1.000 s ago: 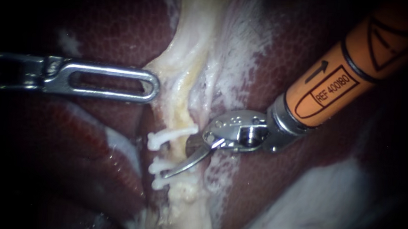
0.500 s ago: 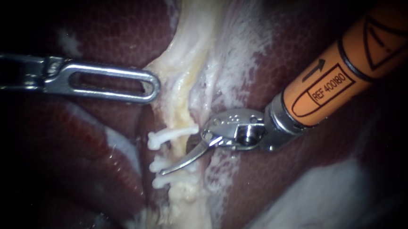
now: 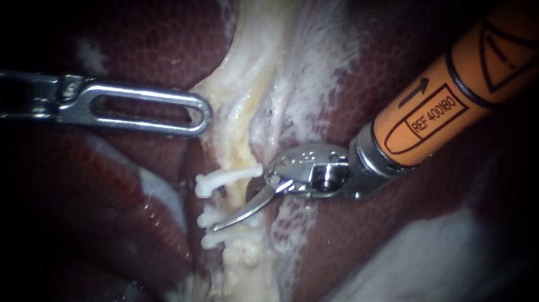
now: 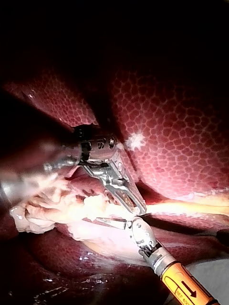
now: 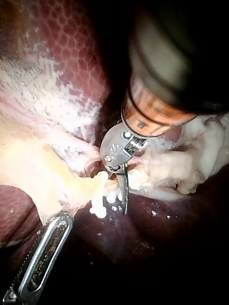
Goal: Go to the cutting position left tube
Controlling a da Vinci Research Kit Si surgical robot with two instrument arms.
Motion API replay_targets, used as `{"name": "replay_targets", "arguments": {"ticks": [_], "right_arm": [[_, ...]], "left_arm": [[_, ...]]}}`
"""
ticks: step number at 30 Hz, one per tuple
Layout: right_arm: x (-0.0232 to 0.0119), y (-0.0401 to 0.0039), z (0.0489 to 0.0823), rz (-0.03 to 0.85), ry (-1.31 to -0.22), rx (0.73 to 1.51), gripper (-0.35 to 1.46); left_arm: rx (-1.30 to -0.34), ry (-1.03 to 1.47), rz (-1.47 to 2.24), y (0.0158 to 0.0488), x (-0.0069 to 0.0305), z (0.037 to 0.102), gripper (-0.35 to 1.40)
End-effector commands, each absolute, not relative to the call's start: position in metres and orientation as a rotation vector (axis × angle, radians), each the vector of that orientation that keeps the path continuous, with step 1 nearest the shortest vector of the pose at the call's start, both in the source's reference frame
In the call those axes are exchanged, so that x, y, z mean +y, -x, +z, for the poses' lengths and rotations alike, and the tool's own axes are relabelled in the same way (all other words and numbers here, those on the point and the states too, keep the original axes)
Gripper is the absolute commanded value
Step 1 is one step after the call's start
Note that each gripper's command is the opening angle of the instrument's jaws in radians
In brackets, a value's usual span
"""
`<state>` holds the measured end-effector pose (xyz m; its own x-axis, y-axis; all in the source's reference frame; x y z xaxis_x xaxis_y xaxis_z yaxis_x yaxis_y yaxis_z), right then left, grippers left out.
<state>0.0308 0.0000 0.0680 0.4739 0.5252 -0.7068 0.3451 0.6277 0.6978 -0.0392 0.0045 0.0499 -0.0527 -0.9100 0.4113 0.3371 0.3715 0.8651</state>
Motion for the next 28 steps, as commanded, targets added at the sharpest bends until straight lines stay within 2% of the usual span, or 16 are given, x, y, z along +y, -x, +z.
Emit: {"name": "replay_targets", "arguments": {"ticks": [1,7,28], "right_arm": [[0.0,-0.0308,0.068,0.133,-0.935,1.116,0.56],[-0.0001,-0.0308,0.068,0.139,-0.945,1.112,0.49],[-0.0002,-0.0308,0.0679,0.139,-0.95,1.11,0.53]], "left_arm": [[-1.219,-0.614,-1.125,0.0392,0.0045,0.0499,-0.35],[-1.219,-0.614,-1.125,0.0392,0.0045,0.0499,-0.35],[-1.219,-0.614,-1.125,0.0392,0.0045,0.0499,-0.35]]}}
